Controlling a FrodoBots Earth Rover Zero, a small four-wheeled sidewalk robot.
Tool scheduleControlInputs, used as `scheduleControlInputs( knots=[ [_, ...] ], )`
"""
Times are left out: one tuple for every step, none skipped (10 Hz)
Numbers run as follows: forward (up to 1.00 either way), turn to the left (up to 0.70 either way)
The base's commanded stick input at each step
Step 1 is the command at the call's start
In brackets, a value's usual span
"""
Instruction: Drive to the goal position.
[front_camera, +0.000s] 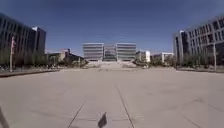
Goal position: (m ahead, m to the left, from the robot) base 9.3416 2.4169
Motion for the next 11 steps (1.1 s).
scheduleControlInputs(
  knots=[
    [0.70,0.11],
    [0.70,0.10],
    [0.70,0.00],
    [0.70,0.00],
    [0.70,0.00],
    [0.70,0.00],
    [0.70,0.00],
    [0.70,0.00],
    [0.70,0.01],
    [0.70,0.06],
    [0.70,0.13]
  ],
)
